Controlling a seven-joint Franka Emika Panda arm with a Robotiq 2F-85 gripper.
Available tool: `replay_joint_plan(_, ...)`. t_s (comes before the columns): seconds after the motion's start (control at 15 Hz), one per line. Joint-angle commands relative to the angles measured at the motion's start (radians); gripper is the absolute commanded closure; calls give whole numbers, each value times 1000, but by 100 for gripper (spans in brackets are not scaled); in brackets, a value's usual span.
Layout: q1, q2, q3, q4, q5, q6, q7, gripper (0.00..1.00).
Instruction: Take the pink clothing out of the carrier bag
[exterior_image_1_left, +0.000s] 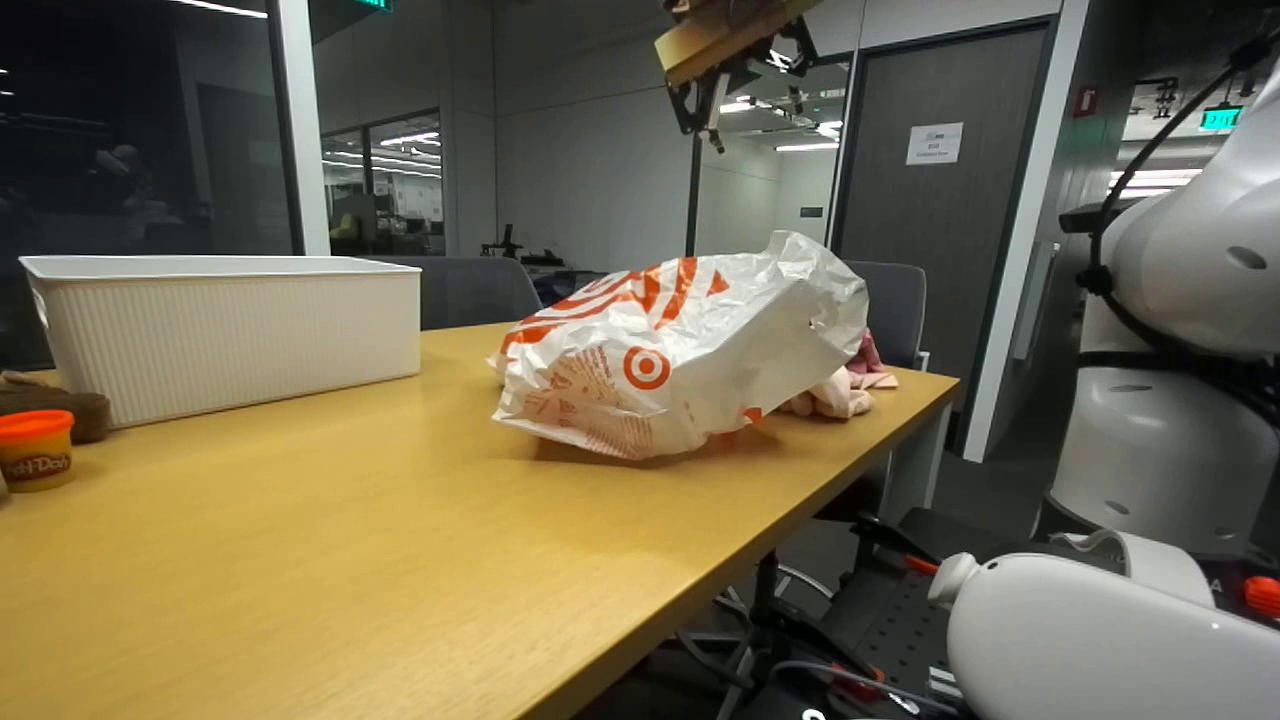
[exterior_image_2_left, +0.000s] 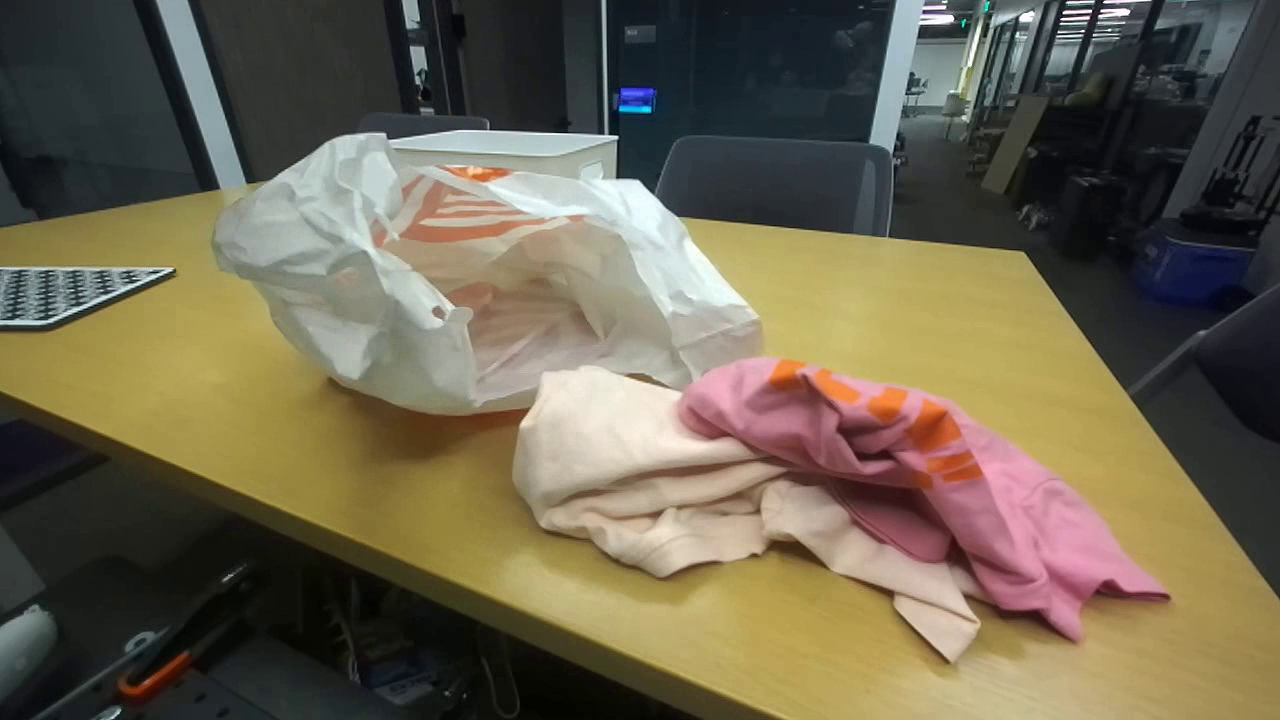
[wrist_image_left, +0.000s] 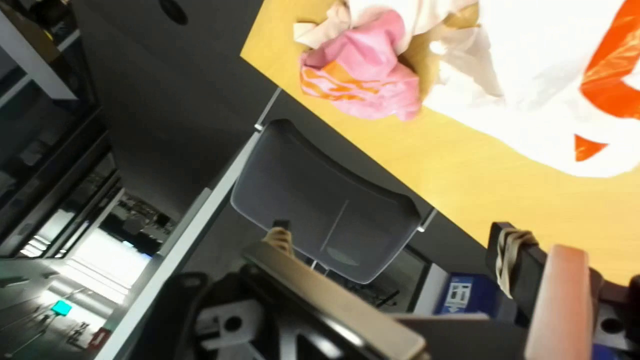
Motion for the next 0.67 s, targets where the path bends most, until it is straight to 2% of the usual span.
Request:
replay_joint_plan(0.0, 4, -89, -25, 21, 111, 87, -142, 0)
replay_joint_plan(0.47, -29, -144, -62, -10, 390, 287, -387, 0)
replay_joint_plan(0.53, -75, -122, -4, 6, 355, 241, -331, 0)
replay_joint_plan(0.6, -79, -123, -8, 3, 381, 258, -359, 0)
